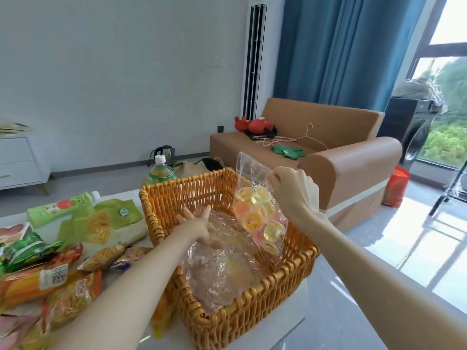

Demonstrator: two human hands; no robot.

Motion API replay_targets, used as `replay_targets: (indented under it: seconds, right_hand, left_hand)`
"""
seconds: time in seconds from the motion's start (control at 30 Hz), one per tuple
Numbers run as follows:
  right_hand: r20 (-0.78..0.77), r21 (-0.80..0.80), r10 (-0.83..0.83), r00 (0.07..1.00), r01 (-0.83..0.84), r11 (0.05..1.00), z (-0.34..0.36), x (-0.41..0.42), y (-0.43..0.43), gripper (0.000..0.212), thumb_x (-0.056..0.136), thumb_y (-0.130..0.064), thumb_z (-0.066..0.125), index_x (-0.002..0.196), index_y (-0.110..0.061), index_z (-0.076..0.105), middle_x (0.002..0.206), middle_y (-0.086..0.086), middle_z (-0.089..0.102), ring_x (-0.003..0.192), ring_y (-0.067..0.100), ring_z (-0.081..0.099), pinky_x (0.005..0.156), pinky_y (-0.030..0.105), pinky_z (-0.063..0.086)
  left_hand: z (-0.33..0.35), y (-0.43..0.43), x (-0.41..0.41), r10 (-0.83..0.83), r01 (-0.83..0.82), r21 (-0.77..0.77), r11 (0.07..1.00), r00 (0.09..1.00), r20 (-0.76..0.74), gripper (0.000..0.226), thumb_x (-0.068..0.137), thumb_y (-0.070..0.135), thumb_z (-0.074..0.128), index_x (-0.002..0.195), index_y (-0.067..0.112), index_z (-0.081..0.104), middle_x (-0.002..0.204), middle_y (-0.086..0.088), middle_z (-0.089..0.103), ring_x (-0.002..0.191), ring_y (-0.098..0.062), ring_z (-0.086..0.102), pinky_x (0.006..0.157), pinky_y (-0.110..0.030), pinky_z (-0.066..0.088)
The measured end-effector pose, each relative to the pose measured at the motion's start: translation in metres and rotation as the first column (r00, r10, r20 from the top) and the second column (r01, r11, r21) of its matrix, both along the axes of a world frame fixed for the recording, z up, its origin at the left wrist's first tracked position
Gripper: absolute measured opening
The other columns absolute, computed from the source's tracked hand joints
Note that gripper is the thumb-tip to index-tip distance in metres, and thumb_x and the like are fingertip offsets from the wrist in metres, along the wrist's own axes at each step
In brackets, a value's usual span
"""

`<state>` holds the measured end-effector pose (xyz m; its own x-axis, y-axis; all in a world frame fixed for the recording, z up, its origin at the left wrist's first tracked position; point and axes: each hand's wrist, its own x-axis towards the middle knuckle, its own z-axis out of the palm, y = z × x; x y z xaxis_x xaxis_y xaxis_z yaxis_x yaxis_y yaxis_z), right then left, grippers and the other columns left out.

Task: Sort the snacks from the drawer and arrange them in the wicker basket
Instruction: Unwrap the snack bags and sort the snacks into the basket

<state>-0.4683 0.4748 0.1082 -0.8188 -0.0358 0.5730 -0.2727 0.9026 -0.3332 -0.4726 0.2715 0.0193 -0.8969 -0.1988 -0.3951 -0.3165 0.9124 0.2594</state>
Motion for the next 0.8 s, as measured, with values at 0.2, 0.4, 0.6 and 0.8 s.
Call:
replay_targets:
  seconds: [0.2,0.4,0.6,0.8]
  right_hand:
    - [-0.025,-0.012,-0.055,0.998,0.055,0.998,-0.035,-0.016,-0.001,0.028,0.095,-0.018,0.044,0.077,-0.003,0.059,0.068,0.013,0.063,0.055,0.025,0.041,0.053,0.033,0.034]
    - [-0.038,-0.084,-0.052,0.998,0.049,0.995,-0.055,-0.012,-0.005,0.032,0.098,-0.022,0.042,0.074,-0.009,0.059,0.060,0.006,0.060,0.062,0.033,0.060,0.058,0.037,0.047]
    - [-0.020,-0.166,-0.067,0.998,0.063,0.984,-0.063,-0.006,-0.005,0.028,0.098,-0.019,0.043,0.079,-0.015,0.063,0.063,0.000,0.062,0.062,0.028,0.060,0.060,0.038,0.049]
    - [-0.010,-0.250,-0.007,1.000,0.004,0.968,-0.028,-0.020,-0.028,0.030,0.097,-0.018,0.041,0.079,-0.011,0.065,0.067,0.003,0.063,0.061,0.026,0.057,0.055,0.032,0.041]
  left_hand:
    - [-0.020,-0.008,-0.014,-0.038,0.051,-0.090,0.995,0.990,0.139,0.123,0.084,0.015,0.070,0.134,0.040,-0.040,0.140,-0.033,-0.037,0.138,-0.041,0.028,0.089,-0.035,0.047]
    - [-0.022,-0.007,-0.008,-0.163,0.181,-0.103,0.978,0.973,0.164,0.129,0.072,0.024,0.081,0.138,0.042,-0.029,0.157,-0.019,0.015,0.131,-0.031,0.043,0.107,-0.044,0.038]
    - [0.000,0.004,0.006,-0.265,0.244,-0.124,0.962,0.944,-0.198,0.105,0.081,-0.007,0.064,0.151,0.038,0.001,0.119,-0.015,0.057,0.060,-0.009,0.045,0.047,-0.019,0.039]
    - [0.052,-0.023,0.029,-0.116,-0.023,-0.207,0.978,0.768,-0.630,0.104,0.081,-0.014,0.057,0.152,0.034,-0.003,0.074,0.000,0.048,0.052,-0.009,0.040,0.041,-0.018,0.028]
